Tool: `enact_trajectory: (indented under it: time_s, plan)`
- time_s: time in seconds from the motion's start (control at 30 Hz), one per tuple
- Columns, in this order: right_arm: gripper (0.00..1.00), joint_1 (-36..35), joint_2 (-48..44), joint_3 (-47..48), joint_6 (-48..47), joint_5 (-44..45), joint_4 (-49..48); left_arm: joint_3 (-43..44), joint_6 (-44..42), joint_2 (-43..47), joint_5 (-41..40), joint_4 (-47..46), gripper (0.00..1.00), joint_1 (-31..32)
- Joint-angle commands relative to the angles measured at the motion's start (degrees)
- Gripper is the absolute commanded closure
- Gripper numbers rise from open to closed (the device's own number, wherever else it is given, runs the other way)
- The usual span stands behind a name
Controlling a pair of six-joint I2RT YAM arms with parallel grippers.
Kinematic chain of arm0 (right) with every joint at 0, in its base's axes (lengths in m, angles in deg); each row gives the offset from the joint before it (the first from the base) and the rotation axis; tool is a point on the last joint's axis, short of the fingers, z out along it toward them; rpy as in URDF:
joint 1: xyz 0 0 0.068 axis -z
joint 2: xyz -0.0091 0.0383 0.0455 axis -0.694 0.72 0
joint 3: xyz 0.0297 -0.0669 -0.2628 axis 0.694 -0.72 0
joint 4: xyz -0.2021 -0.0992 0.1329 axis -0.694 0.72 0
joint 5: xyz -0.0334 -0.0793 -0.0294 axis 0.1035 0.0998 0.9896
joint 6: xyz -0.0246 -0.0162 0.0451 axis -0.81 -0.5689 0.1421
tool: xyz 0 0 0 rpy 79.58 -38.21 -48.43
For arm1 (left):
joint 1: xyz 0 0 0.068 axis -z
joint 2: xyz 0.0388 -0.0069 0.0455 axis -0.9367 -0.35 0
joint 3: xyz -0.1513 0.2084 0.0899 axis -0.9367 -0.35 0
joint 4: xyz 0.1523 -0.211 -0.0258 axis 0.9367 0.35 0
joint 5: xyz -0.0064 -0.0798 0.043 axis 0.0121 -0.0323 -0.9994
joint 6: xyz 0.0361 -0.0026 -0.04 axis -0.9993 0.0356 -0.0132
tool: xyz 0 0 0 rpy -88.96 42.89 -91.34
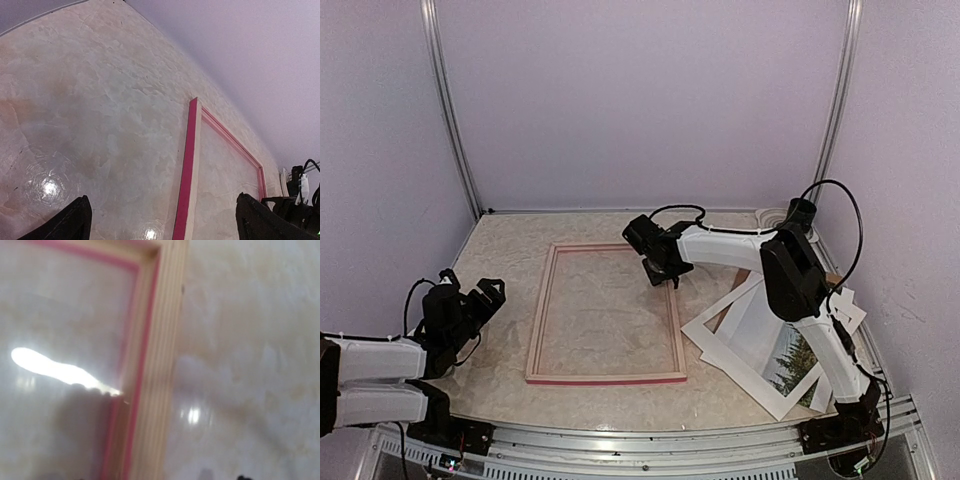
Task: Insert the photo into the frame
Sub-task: Press the glass panel against the frame body, then move the frame body to the center of the board.
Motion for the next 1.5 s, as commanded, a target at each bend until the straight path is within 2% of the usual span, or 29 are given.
enact_trajectory:
  time_s: [0.0, 0.2, 0.43, 0.7, 1.0, 1.23, 1.47]
  plan:
    - [0.35, 2.13, 4.34, 3.2, -2.09, 1.42, 2.41, 1.47, -0.46, 0.55, 0.57, -1.16, 0.01, 0.21]
    - [0.34, 3.18, 3.3, 3.17, -4.94, -0.13, -2.23, 1.44, -0.5, 0.63, 0.5, -1.23, 0.01, 0.24]
    - [0.32, 3.06, -7.88, -2.96, -5.46, -11.48, -5.05, 1.93, -0.94, -0.27, 0.5, -0.76, 0.01, 0.28]
    - [0.33, 3.16, -20.54, -19.84, -2.11, -26.73, -7.71, 6.49, -2.74, -4.8, -0.83, 4.53, 0.01, 1.7]
    - [0.36, 3.17, -33.08, -40.31, 0.13, -37.49, -14.03, 13.27, -6.39, -14.25, -0.94, 8.01, 0.01, 6.41]
    - [0.39, 2.42, -36.37, -49.43, 2.01, -44.73, -19.47, 15.45, -7.25, -19.15, 1.74, 7.79, 0.03, 7.57]
    - [0.41, 1.25, -33.73, -49.06, 2.91, -47.5, -22.64, 16.49, -7.31, -21.7, 2.86, 7.7, 0.03, 7.91]
